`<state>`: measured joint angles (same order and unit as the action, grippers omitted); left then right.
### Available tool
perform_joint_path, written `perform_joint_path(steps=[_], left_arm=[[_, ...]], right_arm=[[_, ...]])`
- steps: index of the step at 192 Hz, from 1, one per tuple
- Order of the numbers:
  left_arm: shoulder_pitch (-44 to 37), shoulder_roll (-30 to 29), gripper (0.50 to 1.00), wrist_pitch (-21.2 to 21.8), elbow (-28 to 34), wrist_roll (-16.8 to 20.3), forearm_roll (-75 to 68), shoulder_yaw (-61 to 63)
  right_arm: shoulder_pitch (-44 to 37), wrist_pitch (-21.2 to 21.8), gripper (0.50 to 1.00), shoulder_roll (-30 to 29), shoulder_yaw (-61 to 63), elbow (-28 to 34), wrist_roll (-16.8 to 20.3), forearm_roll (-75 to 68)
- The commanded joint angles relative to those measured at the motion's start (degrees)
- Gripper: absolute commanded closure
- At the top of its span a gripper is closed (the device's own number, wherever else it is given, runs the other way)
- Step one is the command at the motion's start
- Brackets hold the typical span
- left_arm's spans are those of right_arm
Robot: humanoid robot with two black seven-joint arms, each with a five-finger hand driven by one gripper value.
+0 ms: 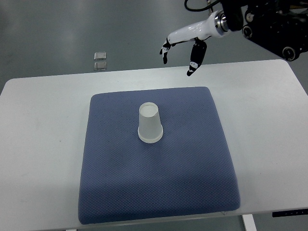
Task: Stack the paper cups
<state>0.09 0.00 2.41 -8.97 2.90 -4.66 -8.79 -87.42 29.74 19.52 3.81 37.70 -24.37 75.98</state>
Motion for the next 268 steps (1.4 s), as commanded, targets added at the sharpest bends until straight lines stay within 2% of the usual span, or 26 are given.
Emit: perform_joint_path(steps=[1, 28, 91, 109, 134, 166, 201, 214, 268], left_arm=[[0.00, 0.00, 0.500, -0.03, 0.00, 0.00, 0.00, 0.00], [0.00, 0.00, 0.500, -0.03, 0.00, 0.00, 0.00, 0.00], [0.00, 0.00, 0.500, -0.03, 0.00, 0.00, 0.00, 0.00], [0.00, 0.00, 0.500, -0.03, 0.00, 0.00, 0.00, 0.00], [0.00, 0.00, 0.500, -0.03, 0.00, 0.00, 0.00, 0.00], [0.00, 0.00, 0.500, -0.03, 0.00, 0.00, 0.00, 0.00], [0.00, 0.00, 0.500, -0.03, 0.00, 0.00, 0.00, 0.00], [0.00, 0.00, 0.500, 0.05, 0.00, 0.00, 0.00, 0.00], [0.00, 0.00, 0.500, 0.05, 0.00, 0.00, 0.00, 0.00]], right_arm=[[0.85, -0.29, 0.595, 0.69, 5.33, -3.51, 0.11, -4.70], [4.54, -4.68, 0.595, 0.16, 11.75, -8.08, 0.73, -16.21], [15.88, -13.21, 0.595, -0.63, 12.54, -10.19, 0.64, -46.01], [19.74, -15.32, 0.595, -0.89, 12.63, -12.74, 0.64, -54.88], [24.84, -15.67, 0.595, -3.79, 12.80, -13.80, 0.64, -65.78], [29.67, -15.85, 0.595, -4.76, 12.89, -13.80, 0.64, -76.68], [31.17, -15.76, 0.595, -5.99, 13.51, -13.80, 0.90, -86.79], [31.26, -15.85, 0.595, -6.17, 13.51, -13.80, 2.13, -90.92], [32.13, -16.64, 0.587, -8.54, 13.59, -13.80, 1.96, -94.26]])
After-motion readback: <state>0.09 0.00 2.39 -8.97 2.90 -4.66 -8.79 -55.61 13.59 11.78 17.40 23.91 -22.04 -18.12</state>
